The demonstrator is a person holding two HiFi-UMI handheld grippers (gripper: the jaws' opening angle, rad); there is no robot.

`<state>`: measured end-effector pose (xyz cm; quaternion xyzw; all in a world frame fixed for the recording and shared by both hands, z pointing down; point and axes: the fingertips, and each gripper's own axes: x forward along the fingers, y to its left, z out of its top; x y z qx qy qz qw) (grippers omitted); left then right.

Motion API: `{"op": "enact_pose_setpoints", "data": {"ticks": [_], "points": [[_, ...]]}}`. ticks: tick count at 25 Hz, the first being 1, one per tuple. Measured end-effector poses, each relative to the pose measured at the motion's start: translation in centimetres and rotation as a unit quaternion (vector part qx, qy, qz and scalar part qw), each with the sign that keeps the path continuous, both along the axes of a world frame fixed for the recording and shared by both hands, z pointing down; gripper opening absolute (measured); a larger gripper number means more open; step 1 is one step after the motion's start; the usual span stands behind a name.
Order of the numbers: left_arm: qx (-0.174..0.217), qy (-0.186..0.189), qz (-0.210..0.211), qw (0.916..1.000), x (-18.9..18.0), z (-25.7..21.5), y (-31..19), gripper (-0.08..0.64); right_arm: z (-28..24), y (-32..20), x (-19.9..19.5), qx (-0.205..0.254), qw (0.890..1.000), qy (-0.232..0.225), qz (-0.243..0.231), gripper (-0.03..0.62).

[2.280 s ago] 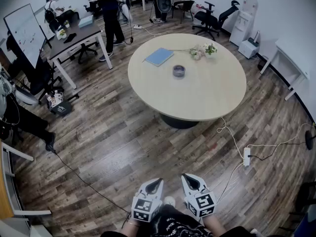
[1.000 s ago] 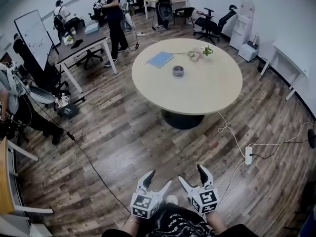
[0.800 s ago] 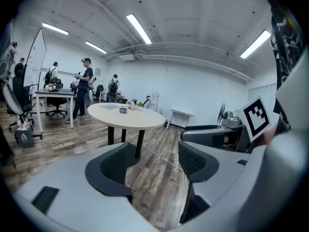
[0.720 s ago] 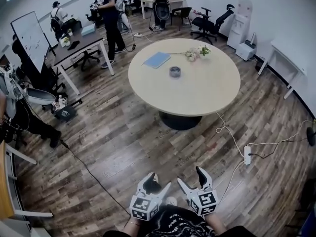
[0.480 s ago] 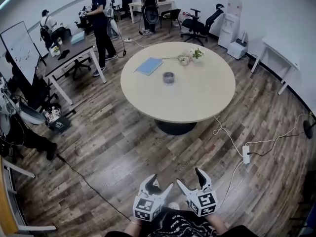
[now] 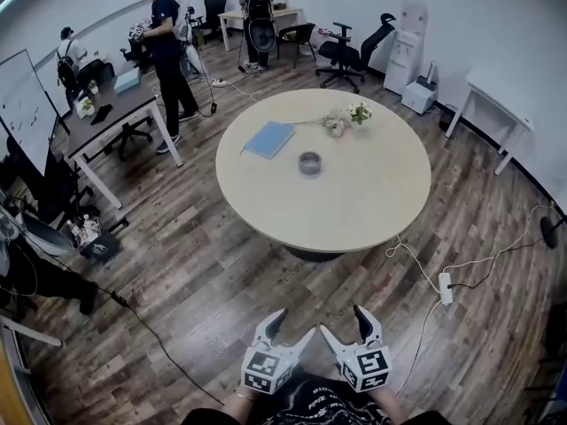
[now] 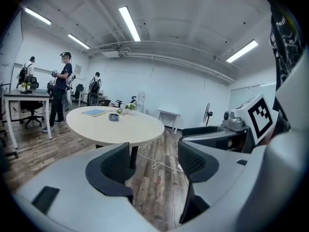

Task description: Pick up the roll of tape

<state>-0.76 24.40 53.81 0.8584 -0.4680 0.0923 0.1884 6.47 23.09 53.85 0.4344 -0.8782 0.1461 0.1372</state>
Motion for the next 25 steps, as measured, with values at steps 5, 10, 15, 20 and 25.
{"op": "enact_pose_setpoints", "data": {"ticks": [5, 10, 15, 20, 25], "points": [[0.005, -0.001, 0.02, 0.9998, -2.5, 0.4, -3.2, 0.325, -0.1, -1.8, -2.6, 0.007, 1.0, 0.014, 0.02, 0.351], [0.003, 0.007, 0.031, 0.9995, -3.5, 1.0, -4.3, 0.325, 0.6, -2.2, -3.3, -0.013, 0.999, 0.012, 0.044, 0.35], [-0.005, 0.003, 0.027, 0.9996, -4.7, 1.6, -4.7, 0.325, 0.9, -3.0, -3.8, -0.021, 0.998, 0.015, 0.053, 0.35], [-0.001, 0.001, 0.01, 0.9999, -5.9, 1.8, -5.3, 0.324, 2.0, -4.4, -4.0, -0.035, 0.998, 0.011, 0.052, 0.337], [-0.003, -0.018, -0.023, 0.9996, -7.8, 2.4, -7.5, 0.324, 2.7, -7.7, -5.8, -0.034, 0.999, 0.007, 0.014, 0.337]]}}
